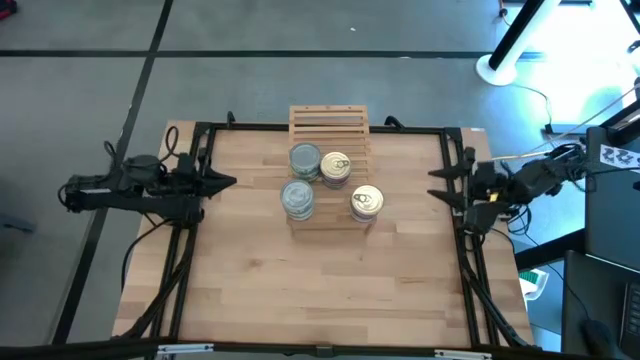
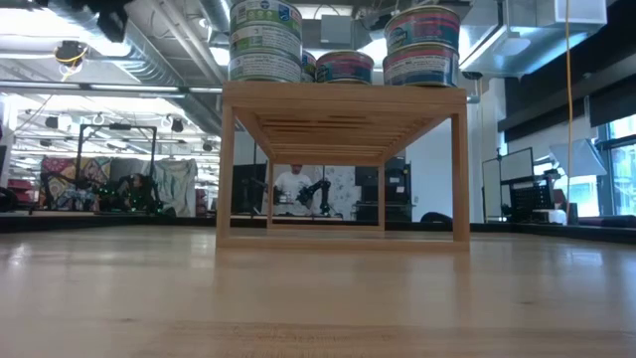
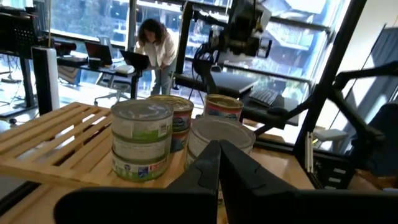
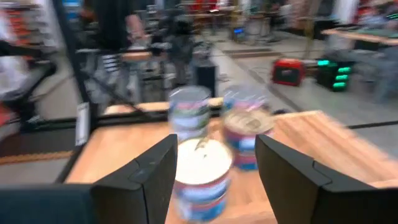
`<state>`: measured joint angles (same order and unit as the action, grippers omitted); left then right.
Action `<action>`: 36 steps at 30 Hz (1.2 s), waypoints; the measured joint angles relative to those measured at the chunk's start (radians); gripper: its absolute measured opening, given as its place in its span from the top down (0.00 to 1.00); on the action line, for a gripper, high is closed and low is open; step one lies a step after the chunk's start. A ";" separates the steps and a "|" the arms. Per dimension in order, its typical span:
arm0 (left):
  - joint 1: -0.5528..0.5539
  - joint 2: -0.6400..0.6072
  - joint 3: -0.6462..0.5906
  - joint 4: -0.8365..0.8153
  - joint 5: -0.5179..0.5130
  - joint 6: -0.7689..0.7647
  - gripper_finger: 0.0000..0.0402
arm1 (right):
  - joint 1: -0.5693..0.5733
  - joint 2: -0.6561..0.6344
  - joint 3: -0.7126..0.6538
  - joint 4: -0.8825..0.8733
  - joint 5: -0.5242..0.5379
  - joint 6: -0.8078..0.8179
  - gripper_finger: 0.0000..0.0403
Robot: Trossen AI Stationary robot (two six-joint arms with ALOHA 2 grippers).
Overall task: Stack canned seafood by type on shelf
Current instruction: Return to home position
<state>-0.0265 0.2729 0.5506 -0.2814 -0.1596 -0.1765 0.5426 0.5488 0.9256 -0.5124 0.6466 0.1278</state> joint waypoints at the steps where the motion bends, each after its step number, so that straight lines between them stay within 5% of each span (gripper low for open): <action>1: 0.000 -0.026 -0.026 0.008 0.000 -0.006 0.99 | 0.000 -0.033 -0.048 0.024 -0.024 -0.001 0.46; 8: 0.000 -0.195 -0.218 0.166 0.020 -0.002 0.99 | 0.000 -0.235 -0.357 0.246 -0.101 -0.001 0.46; 15: 0.000 -0.237 -0.392 0.372 0.082 0.032 1.00 | 0.000 -0.357 -0.582 0.433 -0.126 -0.001 0.46; 27: 0.000 -0.227 -0.543 0.558 0.091 0.065 0.99 | -0.009 -0.370 -0.860 0.788 -0.107 -0.011 0.46; 36: 0.000 -0.224 -0.542 0.541 0.137 0.180 0.99 | -0.202 -0.317 -0.913 0.847 -0.205 0.010 0.46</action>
<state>-0.0265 0.0486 0.0081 0.2601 -0.0230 0.0032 0.3406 0.2319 0.0128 0.3348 0.4416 0.1382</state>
